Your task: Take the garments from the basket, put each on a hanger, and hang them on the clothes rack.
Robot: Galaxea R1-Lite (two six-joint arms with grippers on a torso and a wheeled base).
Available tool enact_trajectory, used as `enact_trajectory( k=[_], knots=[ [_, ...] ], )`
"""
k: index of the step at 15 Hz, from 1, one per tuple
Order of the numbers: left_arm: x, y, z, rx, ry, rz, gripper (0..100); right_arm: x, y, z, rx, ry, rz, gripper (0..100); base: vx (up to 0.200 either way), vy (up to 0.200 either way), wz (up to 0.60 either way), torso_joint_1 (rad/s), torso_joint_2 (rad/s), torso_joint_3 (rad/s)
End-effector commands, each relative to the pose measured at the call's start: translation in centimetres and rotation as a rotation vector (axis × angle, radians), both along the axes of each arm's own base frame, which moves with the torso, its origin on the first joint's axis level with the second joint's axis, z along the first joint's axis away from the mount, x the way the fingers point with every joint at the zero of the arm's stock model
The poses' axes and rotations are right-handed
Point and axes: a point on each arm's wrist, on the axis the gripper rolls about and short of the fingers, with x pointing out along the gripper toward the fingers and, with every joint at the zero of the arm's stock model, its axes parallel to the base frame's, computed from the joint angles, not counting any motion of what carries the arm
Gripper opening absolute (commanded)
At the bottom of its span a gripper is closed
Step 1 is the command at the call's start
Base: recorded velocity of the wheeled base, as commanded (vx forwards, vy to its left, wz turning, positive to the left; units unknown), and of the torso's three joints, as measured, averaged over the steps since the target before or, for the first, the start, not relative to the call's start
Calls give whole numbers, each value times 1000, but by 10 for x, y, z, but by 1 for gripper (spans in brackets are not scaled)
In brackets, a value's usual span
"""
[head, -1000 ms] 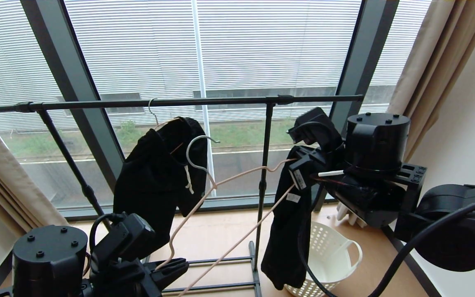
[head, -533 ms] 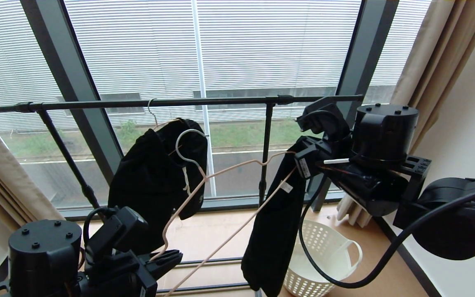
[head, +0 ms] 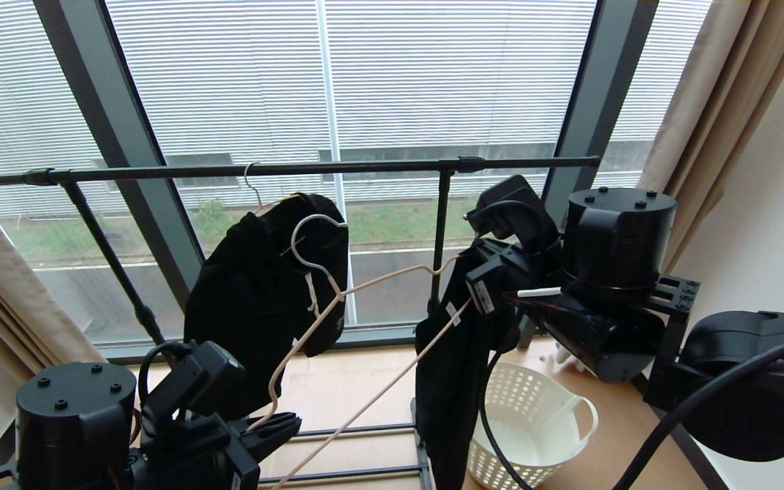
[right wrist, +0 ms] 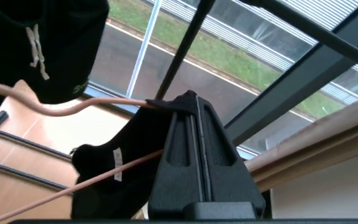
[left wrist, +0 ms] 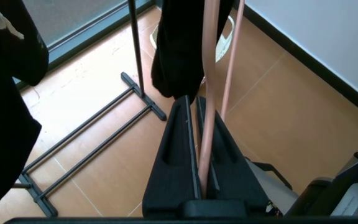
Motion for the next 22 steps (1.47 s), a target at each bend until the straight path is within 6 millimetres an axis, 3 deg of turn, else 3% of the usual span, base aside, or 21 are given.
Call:
enact_trajectory(
  k=[1,10,14,18,22],
  knots=[
    [0,-1,-1,1,2,-3,0,-7,7,-1,5,5,28,0,0,0,0,0,0,0],
    [0,-1,-4,20,9,-12,0,-44,25,-2,-4,7,111,0,0,0,0,0,0,0],
    [1,0,-5,22,12,-7,0,-72,31,7,14,-7,195,0,0,0,0,0,0,0],
    [4,5,-3,16,3,25,0,-70,28,11,26,-16,183,0,0,0,0,0,0,0],
    [-5,-3,-5,23,13,-35,0,-60,30,7,24,-7,166,0,0,0,0,0,0,0]
  ],
)
